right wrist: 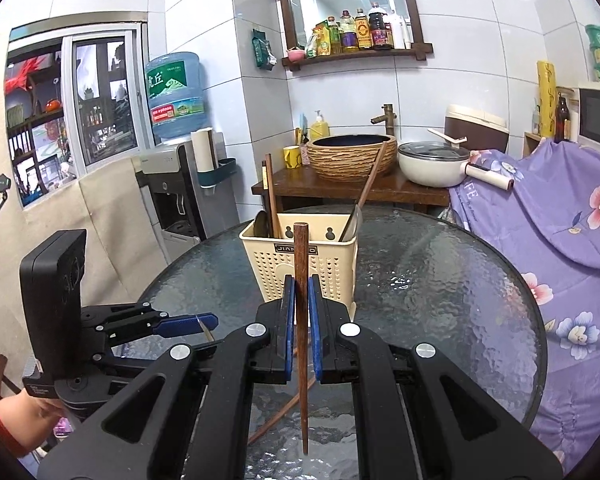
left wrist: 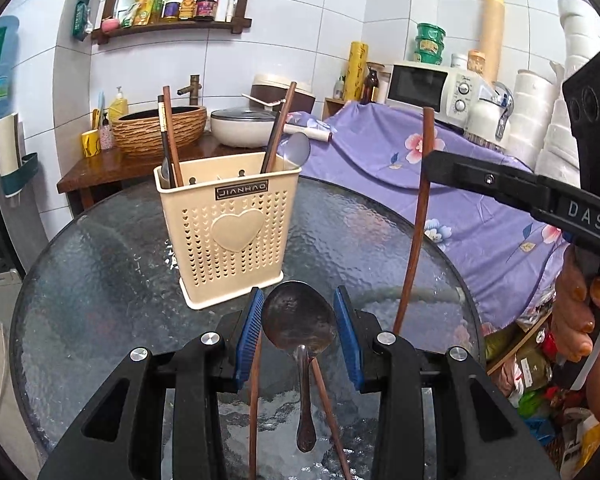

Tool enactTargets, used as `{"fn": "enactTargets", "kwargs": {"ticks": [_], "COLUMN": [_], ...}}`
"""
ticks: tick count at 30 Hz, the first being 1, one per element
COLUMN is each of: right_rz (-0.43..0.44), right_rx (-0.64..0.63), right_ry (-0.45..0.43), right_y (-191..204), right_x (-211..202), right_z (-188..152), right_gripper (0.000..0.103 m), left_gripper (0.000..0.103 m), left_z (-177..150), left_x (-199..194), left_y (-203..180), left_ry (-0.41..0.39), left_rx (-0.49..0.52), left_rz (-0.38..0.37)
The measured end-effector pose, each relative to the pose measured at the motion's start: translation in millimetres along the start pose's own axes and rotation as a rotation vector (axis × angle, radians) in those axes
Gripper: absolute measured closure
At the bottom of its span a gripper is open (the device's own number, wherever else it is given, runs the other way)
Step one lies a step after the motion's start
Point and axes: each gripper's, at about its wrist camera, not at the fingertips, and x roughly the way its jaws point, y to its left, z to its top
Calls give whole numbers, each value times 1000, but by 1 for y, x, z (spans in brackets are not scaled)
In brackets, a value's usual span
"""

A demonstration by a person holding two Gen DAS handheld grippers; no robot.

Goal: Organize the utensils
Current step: 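Lower the spoon and chopstick into the holder and open both tools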

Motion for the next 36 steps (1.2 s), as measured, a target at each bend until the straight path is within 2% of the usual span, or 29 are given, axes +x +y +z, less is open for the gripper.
{"fn": "enactTargets", "kwargs": {"ticks": [13, 21, 27, 32, 36], "right_rz": [14, 45, 51, 70, 30], "right_rx": [-8, -13, -18, 13, -22], "right_ry": [-9, -14, -43, -64, -123], "right_y": [0, 1, -1, -4, 2], "right_x": [-2, -2, 0, 7, 10], "right_z": [12, 36, 83, 140, 179], "right_gripper": [95, 96, 96, 96, 96], "left_gripper": [68, 68, 68, 68, 68], "left_z": [8, 37, 89, 142, 174], "left_x": [-1, -10, -21, -24, -16], "left_y": [10, 21, 31, 44, 55], "left_ry": [-14, -69, -156, -233, -292], "left_rx": [-41, -67, -69, -113, -140], "left_rz": [-4, 13, 59, 87, 140]}}
